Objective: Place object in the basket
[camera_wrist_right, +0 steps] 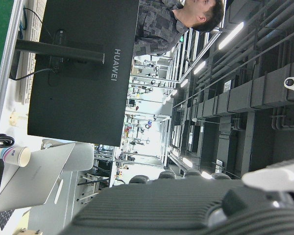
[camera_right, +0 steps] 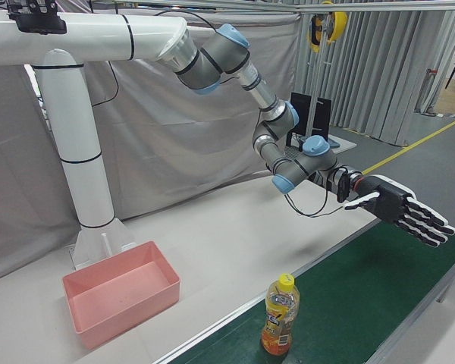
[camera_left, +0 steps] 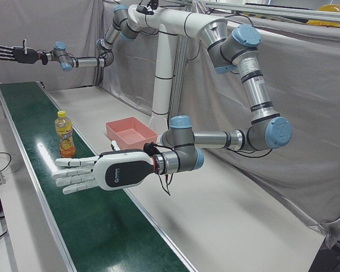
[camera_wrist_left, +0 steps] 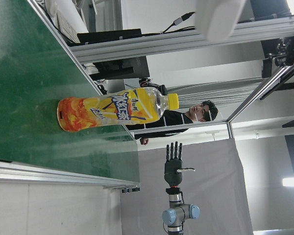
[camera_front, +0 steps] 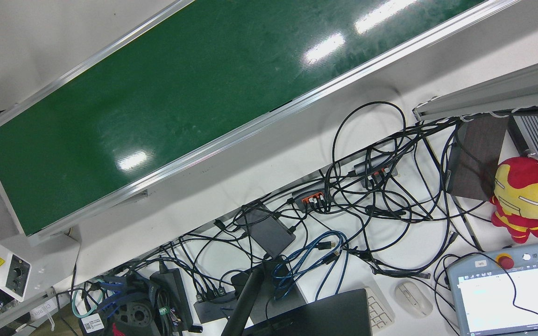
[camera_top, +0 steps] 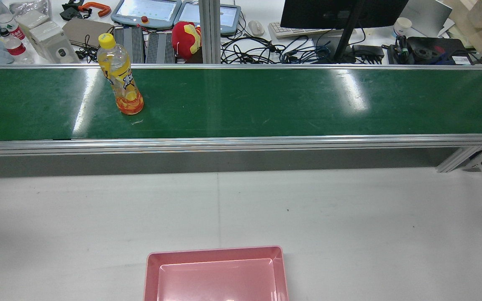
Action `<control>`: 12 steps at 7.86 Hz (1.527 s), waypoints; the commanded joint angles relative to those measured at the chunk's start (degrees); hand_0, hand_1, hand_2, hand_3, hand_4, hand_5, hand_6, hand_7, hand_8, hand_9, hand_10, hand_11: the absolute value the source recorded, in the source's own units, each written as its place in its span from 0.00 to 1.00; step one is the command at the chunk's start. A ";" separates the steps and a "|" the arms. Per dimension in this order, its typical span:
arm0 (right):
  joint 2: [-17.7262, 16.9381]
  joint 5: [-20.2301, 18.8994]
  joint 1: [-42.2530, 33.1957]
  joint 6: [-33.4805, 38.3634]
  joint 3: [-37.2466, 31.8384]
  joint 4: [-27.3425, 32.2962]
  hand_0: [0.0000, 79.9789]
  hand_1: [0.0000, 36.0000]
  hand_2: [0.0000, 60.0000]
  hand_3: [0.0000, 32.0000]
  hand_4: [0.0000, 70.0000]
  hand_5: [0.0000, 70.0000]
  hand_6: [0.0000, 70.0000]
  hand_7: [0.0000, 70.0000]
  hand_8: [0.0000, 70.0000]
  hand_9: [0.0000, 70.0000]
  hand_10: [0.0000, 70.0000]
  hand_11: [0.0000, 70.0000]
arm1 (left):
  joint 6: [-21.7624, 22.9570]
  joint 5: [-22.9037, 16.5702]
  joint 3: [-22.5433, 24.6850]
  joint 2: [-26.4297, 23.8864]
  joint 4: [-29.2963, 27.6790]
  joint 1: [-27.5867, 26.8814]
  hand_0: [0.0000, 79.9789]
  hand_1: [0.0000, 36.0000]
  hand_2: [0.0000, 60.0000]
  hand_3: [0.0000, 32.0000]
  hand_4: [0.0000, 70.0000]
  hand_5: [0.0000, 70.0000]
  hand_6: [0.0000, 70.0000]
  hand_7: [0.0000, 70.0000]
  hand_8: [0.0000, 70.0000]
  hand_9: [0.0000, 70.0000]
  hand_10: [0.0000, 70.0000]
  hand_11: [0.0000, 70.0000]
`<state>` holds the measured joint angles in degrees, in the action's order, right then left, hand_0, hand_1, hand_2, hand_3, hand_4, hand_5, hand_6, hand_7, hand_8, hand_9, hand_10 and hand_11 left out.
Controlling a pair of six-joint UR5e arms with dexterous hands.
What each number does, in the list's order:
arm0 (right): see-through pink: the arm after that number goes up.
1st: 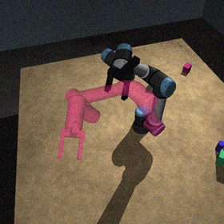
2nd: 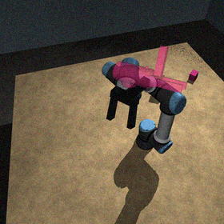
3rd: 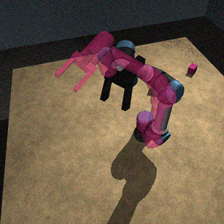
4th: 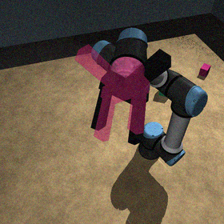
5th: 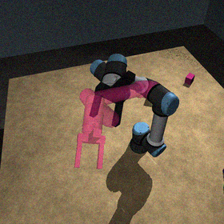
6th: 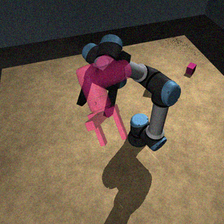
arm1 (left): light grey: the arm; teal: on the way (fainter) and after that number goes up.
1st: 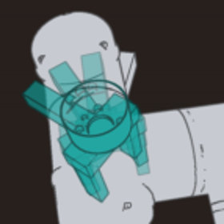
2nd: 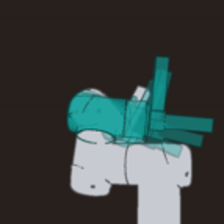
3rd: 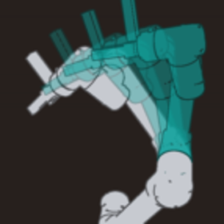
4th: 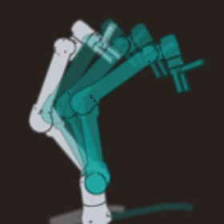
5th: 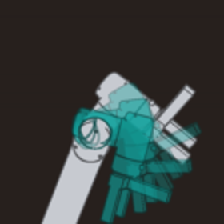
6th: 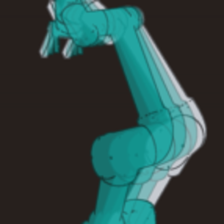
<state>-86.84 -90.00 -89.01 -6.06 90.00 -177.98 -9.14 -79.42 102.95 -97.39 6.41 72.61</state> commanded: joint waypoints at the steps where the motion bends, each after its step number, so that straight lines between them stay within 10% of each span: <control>1: 0.00 0.00 -0.02 0.00 0.00 0.00 0.00 0.00 0.00 0.00 0.00 0.00 0.00 0.00 0.00 0.00 0.00 0.00 | -0.52 0.50 0.31 -0.16 0.01 -3.06 1.00 0.30 0.00 0.04 0.05 0.15 0.00 0.00 0.04 0.04 0.00 0.03; 12: 0.00 0.00 -0.02 0.00 0.00 0.00 0.00 0.00 0.00 0.00 0.00 0.00 0.00 0.00 0.00 0.00 0.00 0.00 | -5.98 12.16 0.15 -15.19 11.70 -21.01 1.00 0.30 0.00 0.03 0.05 0.19 0.00 0.00 0.05 0.05 0.00 0.04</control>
<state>-86.83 -90.02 -89.03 -6.06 90.00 -177.96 -13.63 -69.78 104.10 -110.40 16.79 52.54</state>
